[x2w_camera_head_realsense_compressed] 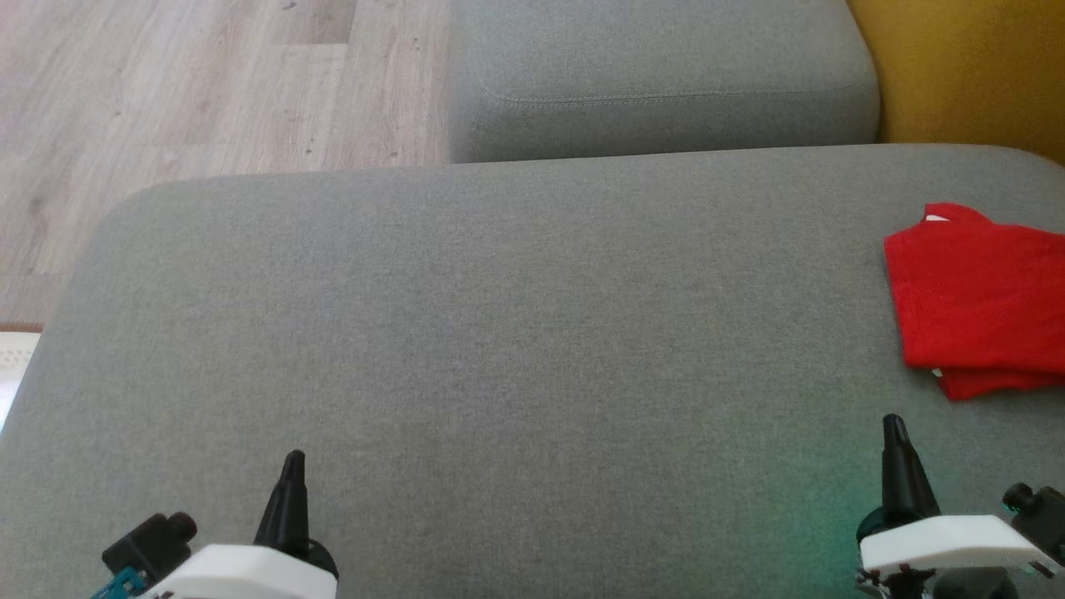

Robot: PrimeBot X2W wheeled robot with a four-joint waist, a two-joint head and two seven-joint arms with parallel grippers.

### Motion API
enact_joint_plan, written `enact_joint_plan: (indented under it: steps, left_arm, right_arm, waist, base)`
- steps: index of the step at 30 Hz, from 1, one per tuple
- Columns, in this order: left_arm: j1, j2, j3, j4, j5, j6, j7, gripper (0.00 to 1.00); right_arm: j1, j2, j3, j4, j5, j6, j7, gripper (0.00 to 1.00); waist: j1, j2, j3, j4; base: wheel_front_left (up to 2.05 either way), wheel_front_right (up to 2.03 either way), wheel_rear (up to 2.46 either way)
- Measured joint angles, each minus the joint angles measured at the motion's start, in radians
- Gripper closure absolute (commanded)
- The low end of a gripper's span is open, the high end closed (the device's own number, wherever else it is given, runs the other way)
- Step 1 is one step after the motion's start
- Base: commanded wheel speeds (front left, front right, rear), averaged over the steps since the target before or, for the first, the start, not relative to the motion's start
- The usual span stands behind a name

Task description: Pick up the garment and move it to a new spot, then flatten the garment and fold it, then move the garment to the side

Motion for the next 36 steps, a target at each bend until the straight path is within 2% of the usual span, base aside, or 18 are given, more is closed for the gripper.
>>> enact_joint_plan:
  steps: [36]
  left_arm:
    - [-0.091,0.002,0.08,0.051,-0.412,-0.061,0.1,1.0]
  right_arm:
    - [-0.061,0.0,-0.05,0.002,0.415,0.0,0.096,1.0]
  waist:
    - [0.0,0.0,0.024,-0.032]
  base:
    - [0.0,0.0,0.0]
